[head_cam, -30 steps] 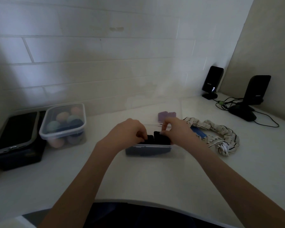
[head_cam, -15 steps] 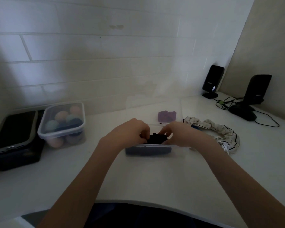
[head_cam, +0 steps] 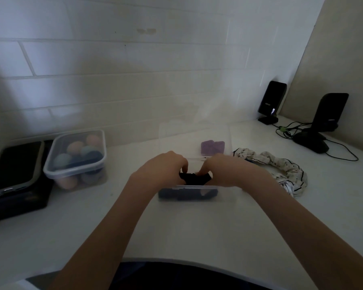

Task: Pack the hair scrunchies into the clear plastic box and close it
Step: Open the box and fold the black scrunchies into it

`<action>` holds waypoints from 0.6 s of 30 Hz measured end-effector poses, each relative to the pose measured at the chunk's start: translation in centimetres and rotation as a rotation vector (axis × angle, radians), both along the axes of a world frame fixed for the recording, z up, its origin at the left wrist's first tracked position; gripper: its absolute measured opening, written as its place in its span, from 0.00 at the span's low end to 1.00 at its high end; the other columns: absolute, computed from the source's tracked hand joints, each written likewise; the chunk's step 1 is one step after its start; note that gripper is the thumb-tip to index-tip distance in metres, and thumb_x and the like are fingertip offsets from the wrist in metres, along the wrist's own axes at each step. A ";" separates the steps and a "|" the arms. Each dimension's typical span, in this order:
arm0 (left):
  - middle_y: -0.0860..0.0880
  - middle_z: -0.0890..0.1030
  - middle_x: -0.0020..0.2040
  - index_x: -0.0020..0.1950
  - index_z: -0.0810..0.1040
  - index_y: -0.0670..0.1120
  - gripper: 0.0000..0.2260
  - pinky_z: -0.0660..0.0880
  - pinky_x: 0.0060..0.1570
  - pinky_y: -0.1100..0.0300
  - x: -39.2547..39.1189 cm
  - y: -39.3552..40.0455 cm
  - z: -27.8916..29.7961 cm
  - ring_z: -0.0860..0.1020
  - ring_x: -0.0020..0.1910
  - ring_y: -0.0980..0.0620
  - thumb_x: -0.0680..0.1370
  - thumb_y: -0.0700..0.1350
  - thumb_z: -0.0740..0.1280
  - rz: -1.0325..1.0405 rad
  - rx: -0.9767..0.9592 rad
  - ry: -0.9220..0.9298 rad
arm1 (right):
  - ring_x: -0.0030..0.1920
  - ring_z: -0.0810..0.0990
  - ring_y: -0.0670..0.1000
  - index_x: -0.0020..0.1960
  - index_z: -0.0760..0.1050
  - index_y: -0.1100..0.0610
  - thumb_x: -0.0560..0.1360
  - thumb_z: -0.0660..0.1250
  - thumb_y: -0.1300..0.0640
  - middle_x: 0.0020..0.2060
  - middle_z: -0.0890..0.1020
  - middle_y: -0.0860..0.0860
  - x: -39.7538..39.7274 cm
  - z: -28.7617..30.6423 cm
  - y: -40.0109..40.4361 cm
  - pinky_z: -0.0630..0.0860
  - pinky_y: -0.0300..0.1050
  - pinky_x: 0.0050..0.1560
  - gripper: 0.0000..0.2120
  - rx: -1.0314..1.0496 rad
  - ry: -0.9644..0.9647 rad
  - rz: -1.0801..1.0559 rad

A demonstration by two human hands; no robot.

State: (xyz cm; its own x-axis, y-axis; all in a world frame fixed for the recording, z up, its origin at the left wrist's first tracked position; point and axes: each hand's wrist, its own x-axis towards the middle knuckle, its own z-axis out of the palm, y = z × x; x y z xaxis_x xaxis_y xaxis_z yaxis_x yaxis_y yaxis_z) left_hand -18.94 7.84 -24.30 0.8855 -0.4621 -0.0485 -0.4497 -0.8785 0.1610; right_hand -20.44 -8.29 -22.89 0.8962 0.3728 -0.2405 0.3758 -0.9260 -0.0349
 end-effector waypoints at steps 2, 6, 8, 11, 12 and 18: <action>0.47 0.80 0.52 0.54 0.78 0.49 0.11 0.75 0.46 0.57 0.1 0.1 0.0 0.78 0.48 0.49 0.73 0.47 0.68 -0.001 -0.009 0.023 | 0.41 0.75 0.52 0.58 0.80 0.47 0.71 0.69 0.44 0.41 0.78 0.51 -0.1 0.0 -0.1 0.71 0.43 0.40 0.17 0.003 -0.018 0.009; 0.47 0.80 0.51 0.54 0.78 0.48 0.10 0.77 0.48 0.57 -0.1 0.1 0.1 0.78 0.48 0.49 0.73 0.47 0.68 -0.004 -0.035 0.050 | 0.47 0.78 0.53 0.58 0.78 0.43 0.71 0.67 0.41 0.49 0.82 0.49 0.2 -0.3 -0.2 0.77 0.47 0.46 0.17 -0.045 -0.035 0.042; 0.47 0.81 0.52 0.54 0.78 0.48 0.10 0.77 0.49 0.57 -0.2 0.1 0.2 0.78 0.48 0.49 0.74 0.47 0.67 -0.003 -0.030 0.051 | 0.52 0.79 0.54 0.58 0.77 0.42 0.71 0.65 0.39 0.54 0.81 0.48 0.3 -0.4 -0.3 0.78 0.51 0.51 0.18 -0.072 -0.019 0.053; 0.46 0.80 0.53 0.55 0.78 0.47 0.11 0.77 0.50 0.56 -0.4 0.0 0.3 0.78 0.48 0.48 0.74 0.47 0.67 0.016 -0.021 0.047 | 0.49 0.79 0.52 0.58 0.77 0.40 0.70 0.66 0.38 0.52 0.82 0.46 0.2 -0.2 -0.3 0.76 0.46 0.46 0.18 -0.056 -0.047 0.041; 0.46 0.80 0.53 0.56 0.78 0.47 0.11 0.77 0.49 0.56 -0.5 -0.1 0.4 0.79 0.49 0.48 0.75 0.46 0.66 0.022 -0.024 0.039 | 0.49 0.79 0.51 0.58 0.77 0.40 0.69 0.68 0.39 0.51 0.82 0.46 0.0 -0.1 -0.3 0.75 0.44 0.44 0.18 -0.026 -0.072 0.025; 0.44 0.79 0.57 0.56 0.79 0.46 0.14 0.75 0.55 0.55 -1.3 0.5 0.5 0.78 0.53 0.46 0.76 0.37 0.58 0.064 -0.130 -0.102 | 0.38 0.83 0.48 0.56 0.77 0.47 0.72 0.68 0.45 0.52 0.82 0.40 -0.9 0.4 -2.2 0.80 0.43 0.41 0.14 0.297 -0.076 -0.076</action>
State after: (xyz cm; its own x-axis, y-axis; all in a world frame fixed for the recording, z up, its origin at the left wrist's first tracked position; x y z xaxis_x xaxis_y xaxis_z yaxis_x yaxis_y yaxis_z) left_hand -20.21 8.29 -23.82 0.9107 -0.4008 0.0997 -0.4130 -0.8809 0.2314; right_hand -21.38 -10.48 -22.49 0.9354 0.3480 -0.0625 0.3178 -0.9050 -0.2828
